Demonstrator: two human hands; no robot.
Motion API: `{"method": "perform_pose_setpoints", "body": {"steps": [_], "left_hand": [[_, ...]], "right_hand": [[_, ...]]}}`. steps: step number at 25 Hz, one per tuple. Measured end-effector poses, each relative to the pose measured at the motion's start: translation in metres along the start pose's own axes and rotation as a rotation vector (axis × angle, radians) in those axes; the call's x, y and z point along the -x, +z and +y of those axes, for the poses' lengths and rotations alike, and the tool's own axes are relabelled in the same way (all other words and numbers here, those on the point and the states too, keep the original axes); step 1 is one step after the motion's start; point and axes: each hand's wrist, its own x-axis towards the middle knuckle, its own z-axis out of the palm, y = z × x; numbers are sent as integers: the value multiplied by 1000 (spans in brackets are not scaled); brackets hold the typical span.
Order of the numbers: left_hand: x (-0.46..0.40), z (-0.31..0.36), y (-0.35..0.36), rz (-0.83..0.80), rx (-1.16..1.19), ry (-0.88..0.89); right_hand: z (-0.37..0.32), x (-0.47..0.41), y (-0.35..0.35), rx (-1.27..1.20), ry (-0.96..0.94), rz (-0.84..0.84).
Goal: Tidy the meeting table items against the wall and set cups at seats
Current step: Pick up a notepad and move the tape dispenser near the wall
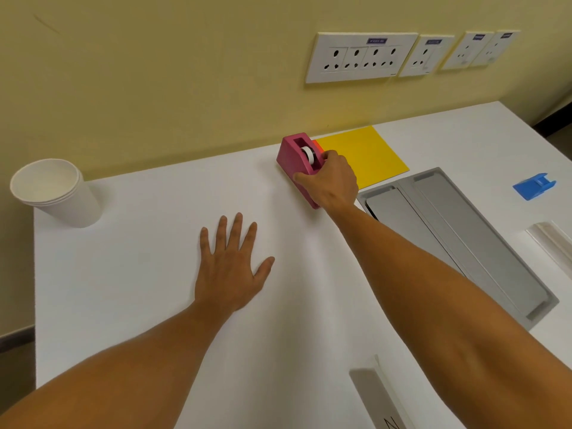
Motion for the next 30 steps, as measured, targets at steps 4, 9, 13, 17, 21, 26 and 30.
{"method": "perform_pose_setpoints", "body": {"steps": [4, 9, 13, 17, 21, 26, 30], "left_hand": [[3, 1, 1, -6, 5, 3], [2, 1, 1, -15, 0, -1], [2, 0, 1, -15, -5, -4], [2, 0, 0, -18, -2, -1], [1, 1, 2, -14, 1, 2], [2, -1, 4, 0, 4, -6], [1, -1, 5, 10, 1, 2]], "right_hand": [[-4, -15, 18, -11, 67, -6], [-4, -17, 32, -8, 75, 6], [-6, -14, 34, -78, 69, 16], [22, -7, 23, -174, 262, 154], [49, -7, 21, -13, 331, -121], [43, -16, 22, -57, 362, -206], [46, -6, 15, -164, 343, -155]]}}
